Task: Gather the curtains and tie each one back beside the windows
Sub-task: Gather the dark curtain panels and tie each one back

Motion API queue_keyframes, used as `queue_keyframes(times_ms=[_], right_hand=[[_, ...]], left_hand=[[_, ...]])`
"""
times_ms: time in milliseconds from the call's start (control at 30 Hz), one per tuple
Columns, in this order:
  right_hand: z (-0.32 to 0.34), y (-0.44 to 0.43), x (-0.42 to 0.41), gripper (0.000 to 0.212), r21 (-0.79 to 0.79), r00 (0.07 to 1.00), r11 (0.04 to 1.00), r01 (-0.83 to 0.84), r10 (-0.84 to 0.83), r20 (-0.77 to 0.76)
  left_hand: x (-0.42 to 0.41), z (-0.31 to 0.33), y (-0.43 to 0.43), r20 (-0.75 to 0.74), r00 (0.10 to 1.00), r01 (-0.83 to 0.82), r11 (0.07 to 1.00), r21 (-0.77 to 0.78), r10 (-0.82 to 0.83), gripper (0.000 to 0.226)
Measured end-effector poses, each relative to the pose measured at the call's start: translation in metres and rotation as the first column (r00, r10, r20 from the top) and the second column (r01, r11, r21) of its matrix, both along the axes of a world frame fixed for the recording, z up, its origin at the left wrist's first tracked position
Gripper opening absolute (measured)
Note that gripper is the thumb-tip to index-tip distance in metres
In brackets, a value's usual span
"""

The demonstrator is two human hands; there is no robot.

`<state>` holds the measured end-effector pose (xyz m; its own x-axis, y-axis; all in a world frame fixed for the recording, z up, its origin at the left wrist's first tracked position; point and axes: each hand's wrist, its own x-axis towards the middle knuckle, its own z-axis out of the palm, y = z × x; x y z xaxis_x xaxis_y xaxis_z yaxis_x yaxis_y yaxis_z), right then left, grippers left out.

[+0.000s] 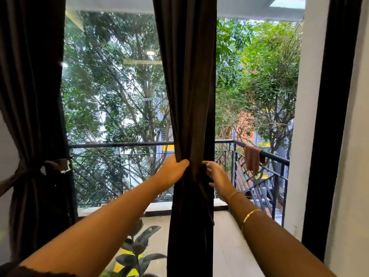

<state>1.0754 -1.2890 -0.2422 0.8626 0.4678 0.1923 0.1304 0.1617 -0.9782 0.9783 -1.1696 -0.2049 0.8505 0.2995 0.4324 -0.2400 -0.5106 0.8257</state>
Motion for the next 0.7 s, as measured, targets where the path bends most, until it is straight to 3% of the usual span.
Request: queue_keyframes(times_ms=[133,233,300,400,467,567,700], right_hand=[[-0.004,0.016,-0.004,0.040,0.222,0.971,0.961,-0.163,0.197,-0.139],[-0.001,0.021,-0.008,0.053,0.245,0.942,0.938,-0.245,0.290,-0.168],[-0.001,0.024,-0.010,0.060,0.238,0.909,0.913,-0.330,0.376,-0.181],[0.002,0.028,-0.018,0.051,0.206,0.901,0.902,-0.379,0.410,-0.139],[0.003,0.031,-0.021,0.049,0.194,0.903,0.907,-0.374,0.404,-0.147],[0.004,0.035,-0.021,0.052,0.186,0.905,0.918,-0.351,0.384,-0.185],[0.003,0.033,-0.021,0.057,0.229,0.904,0.908,-0.352,0.393,-0.167]], left_hand=[[0.003,-0.003,0.000,-0.039,0.995,0.086,0.990,-0.112,-0.091,0.028],[0.001,-0.004,0.004,-0.003,0.996,0.083,0.989,-0.123,-0.084,0.021],[-0.001,-0.005,0.009,0.014,0.997,0.082,0.997,0.011,-0.082,0.026],[0.003,-0.008,0.019,0.067,0.997,-0.043,0.957,0.286,0.025,0.042],[0.006,-0.008,0.023,0.034,0.997,-0.075,0.949,0.306,0.068,0.051],[0.006,-0.007,0.023,-0.123,0.991,0.082,0.978,0.192,-0.059,0.053],[0.013,-0.003,0.022,-0.226,0.971,0.026,0.908,0.417,0.076,0.040]])
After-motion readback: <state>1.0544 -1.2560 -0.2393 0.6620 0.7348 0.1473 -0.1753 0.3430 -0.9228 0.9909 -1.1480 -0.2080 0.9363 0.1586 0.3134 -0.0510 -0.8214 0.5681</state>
